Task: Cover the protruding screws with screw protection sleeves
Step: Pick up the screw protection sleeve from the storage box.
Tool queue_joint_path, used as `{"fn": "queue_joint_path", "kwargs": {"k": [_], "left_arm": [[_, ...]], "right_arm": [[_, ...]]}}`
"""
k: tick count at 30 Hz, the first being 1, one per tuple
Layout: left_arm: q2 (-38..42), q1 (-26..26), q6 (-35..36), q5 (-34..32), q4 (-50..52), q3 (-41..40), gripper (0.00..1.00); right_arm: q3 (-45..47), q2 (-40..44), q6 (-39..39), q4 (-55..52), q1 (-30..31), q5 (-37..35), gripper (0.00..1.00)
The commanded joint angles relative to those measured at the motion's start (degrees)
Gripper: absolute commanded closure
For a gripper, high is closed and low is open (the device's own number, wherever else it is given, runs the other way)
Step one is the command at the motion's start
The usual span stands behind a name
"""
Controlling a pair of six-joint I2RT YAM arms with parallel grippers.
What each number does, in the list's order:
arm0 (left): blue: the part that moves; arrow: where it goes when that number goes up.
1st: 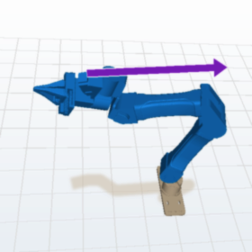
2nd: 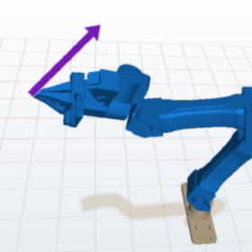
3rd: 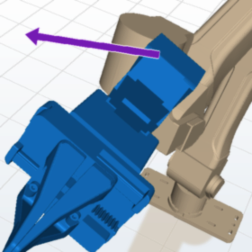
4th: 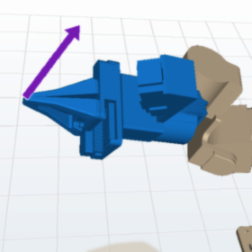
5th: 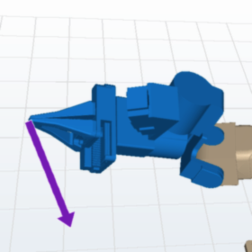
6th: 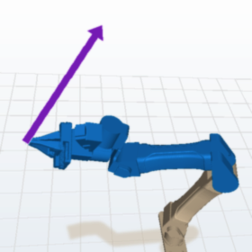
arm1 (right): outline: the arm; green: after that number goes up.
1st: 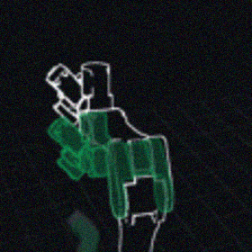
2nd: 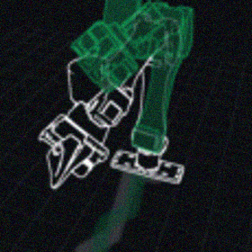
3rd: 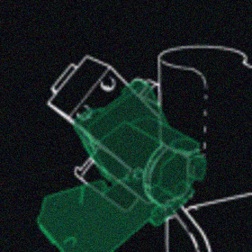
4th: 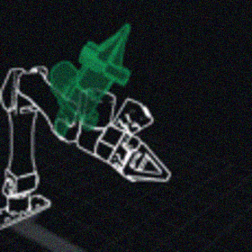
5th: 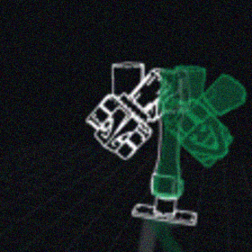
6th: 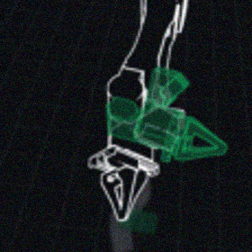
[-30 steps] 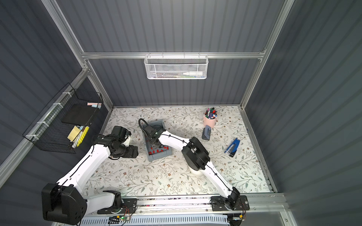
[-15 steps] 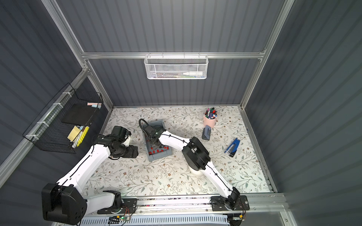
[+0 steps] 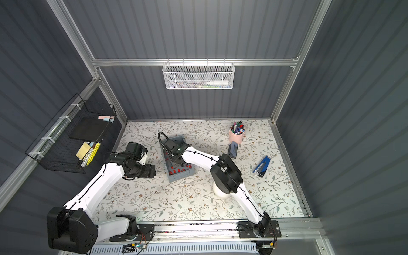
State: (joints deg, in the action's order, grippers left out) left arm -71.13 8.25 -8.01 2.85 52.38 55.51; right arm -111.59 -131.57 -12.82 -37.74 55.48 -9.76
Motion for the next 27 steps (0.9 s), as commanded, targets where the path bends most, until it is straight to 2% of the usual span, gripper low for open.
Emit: {"fn": "queue_joint_path", "kwargs": {"k": [1, 6, 8, 10, 13, 15, 20, 23, 25, 27], "left_arm": [[1.49, -0.10, 1.18, -1.24, 0.19, -0.75, 0.11], [3.53, -0.17, 4.59, -1.02, -1.52, -1.96, 0.11], [4.51, -0.17, 6.93, 1.14, -1.97, -2.30, 0.11], [5.91, -0.17, 9.54, 6.12, -2.52, -2.51, 0.11], [8.33, -0.17, 13.12, 18.00, -2.96, -2.42, 0.12], [9.89, -0.17, 14.83, 28.46, -3.04, -1.87, 0.13], [10.58, -0.03, 18.25, 56.21, -3.18, 1.98, 0.16], [5.46, 1.17, 12.91, 74.27, -3.48, 10.21, 0.23], [1.33, 4.64, 8.97, 80.33, -2.45, 16.19, 0.29], [-1.72, 10.28, 10.01, 78.11, 4.10, 24.51, 0.32]], "right_arm": [[2.93, 4.83, 1.48, 3.02, -0.31, 1.98, 1.00], [9.76, 11.83, 4.12, 6.82, -0.46, 6.76, 1.00], [13.18, 15.54, 4.88, 8.12, -0.63, 9.57, 1.00], [18.63, 20.76, 6.11, 11.32, -1.22, 15.22, 1.00], [28.49, 30.54, 8.90, 19.32, -2.95, 31.00, 1.00], [34.49, 37.65, 10.27, 22.45, -3.73, 37.07, 1.00], [43.23, 53.22, 13.21, 20.92, -4.14, 44.86, 1.00], [44.28, 60.17, 13.12, 17.38, -4.24, 47.52, 1.00], [44.03, 64.53, 12.54, 14.94, -4.33, 48.54, 1.00], [44.04, 67.21, 12.04, 13.67, -4.33, 49.30, 1.00]]}}
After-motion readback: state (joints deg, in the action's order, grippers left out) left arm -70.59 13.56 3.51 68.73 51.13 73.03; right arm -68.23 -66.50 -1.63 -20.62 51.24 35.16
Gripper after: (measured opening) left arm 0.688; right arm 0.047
